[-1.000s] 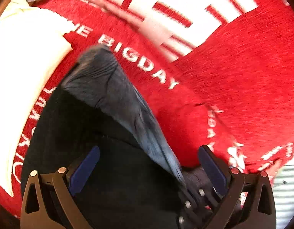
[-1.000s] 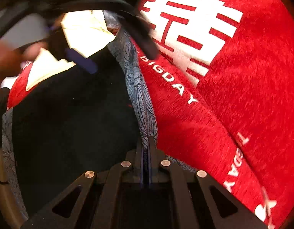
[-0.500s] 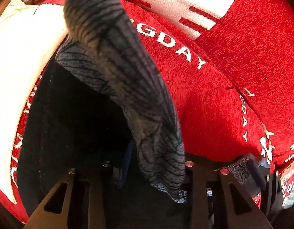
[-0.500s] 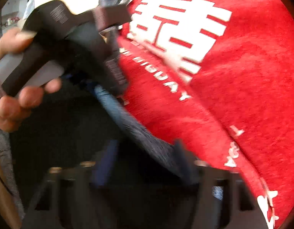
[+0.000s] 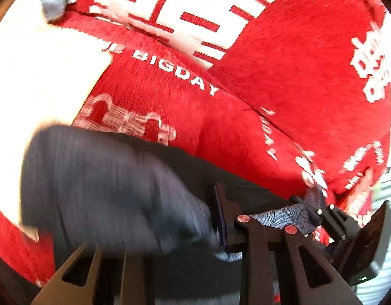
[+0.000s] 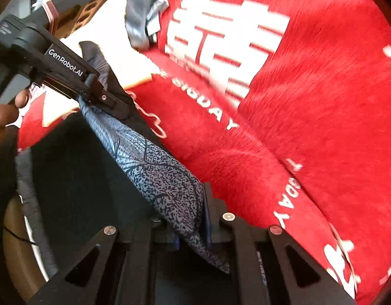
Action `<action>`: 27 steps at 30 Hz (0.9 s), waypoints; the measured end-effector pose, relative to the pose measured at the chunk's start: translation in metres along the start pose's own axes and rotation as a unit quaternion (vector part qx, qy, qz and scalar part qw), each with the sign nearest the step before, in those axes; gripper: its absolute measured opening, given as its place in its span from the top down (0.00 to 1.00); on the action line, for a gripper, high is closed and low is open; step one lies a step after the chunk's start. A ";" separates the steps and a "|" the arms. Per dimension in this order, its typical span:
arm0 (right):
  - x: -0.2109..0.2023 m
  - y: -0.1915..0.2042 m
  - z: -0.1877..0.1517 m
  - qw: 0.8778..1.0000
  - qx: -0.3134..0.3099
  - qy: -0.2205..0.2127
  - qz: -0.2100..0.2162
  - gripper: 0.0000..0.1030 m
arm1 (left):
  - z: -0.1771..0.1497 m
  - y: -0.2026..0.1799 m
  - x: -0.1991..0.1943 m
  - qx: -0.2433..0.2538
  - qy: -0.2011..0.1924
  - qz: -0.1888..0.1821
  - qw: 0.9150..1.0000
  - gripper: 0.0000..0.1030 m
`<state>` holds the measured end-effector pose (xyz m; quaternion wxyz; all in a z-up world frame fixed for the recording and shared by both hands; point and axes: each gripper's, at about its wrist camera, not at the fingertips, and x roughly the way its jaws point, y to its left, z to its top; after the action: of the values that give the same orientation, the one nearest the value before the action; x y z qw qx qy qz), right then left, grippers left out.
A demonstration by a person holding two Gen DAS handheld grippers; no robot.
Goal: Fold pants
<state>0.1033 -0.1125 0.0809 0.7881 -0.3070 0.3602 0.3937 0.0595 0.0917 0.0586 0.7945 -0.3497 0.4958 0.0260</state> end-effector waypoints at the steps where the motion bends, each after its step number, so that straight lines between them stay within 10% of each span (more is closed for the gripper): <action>1: -0.016 0.019 -0.009 1.000 -0.008 -0.001 -0.020 0.86 | -0.017 0.005 -0.004 -0.006 -0.003 -0.009 1.000 0.73; 10: -0.039 0.118 -0.079 0.999 0.014 0.041 -0.031 0.87 | -0.127 0.078 0.005 -0.071 0.037 -0.005 0.997 0.73; 14: -0.027 0.131 -0.091 0.996 0.040 0.056 -0.051 0.88 | -0.131 0.101 0.008 -0.096 0.047 -0.032 0.994 0.73; 27: -0.025 0.134 -0.099 0.991 0.096 0.048 -0.079 0.87 | -0.139 0.109 -0.034 -0.063 0.044 0.037 0.996 0.63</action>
<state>-0.0528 -0.1311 0.0190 0.8241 -0.2757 0.4089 0.2788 -0.1068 0.1039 -0.0083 0.7468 -0.3808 0.5406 0.0709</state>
